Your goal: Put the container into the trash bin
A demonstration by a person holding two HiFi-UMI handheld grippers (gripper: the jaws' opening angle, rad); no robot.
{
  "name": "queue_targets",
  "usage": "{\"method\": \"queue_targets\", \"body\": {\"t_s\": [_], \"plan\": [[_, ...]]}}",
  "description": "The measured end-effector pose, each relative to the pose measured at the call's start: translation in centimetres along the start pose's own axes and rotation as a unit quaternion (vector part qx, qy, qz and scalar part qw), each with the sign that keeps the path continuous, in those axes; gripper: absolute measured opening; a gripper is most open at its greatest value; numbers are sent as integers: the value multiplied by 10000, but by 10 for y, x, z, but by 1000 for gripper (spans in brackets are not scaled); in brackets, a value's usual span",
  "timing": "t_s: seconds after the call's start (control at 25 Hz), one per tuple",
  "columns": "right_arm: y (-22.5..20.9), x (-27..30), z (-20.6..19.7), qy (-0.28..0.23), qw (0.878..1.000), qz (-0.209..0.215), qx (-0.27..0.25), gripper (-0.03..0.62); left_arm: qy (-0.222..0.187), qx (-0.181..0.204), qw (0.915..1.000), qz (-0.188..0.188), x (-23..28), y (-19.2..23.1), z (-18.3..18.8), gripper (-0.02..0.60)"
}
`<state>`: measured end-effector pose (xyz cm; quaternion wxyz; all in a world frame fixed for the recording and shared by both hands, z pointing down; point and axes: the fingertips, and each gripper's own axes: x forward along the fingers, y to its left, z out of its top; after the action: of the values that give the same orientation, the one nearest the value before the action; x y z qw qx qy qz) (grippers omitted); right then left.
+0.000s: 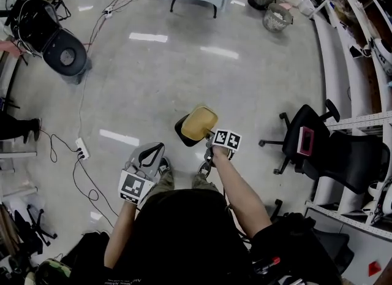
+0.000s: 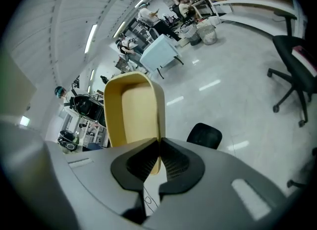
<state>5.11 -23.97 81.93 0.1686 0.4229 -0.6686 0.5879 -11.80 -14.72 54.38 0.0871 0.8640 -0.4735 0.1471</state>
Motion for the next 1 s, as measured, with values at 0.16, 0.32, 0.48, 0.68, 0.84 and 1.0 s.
{"method": "queue_targets", "body": {"t_s": [0.16, 0.32, 0.48, 0.68, 0.84, 1.0], "plan": [[-11, 11, -11, 229, 9995, -131, -145, 34, -90, 32, 9999, 106, -6, 4, 4, 2], [-23, 15, -26, 451, 9983, -256, -260, 34, -95, -69, 9997, 194, -7, 7, 9, 2], [-27, 21, -32, 537, 9979, -266, -234, 34, -99, 6, 9998, 187, -6, 9, 6, 2], [-30, 23, -36, 577, 9977, -270, -231, 34, -51, -111, 9997, 198, -8, 7, 5, 2], [-29, 27, -35, 600, 9976, -260, -239, 35, -96, -116, 9997, 169, -6, 9, 4, 2], [-30, 29, -33, 583, 9978, -269, -177, 35, -66, -173, 9997, 136, -6, 11, 2, 2]]}}
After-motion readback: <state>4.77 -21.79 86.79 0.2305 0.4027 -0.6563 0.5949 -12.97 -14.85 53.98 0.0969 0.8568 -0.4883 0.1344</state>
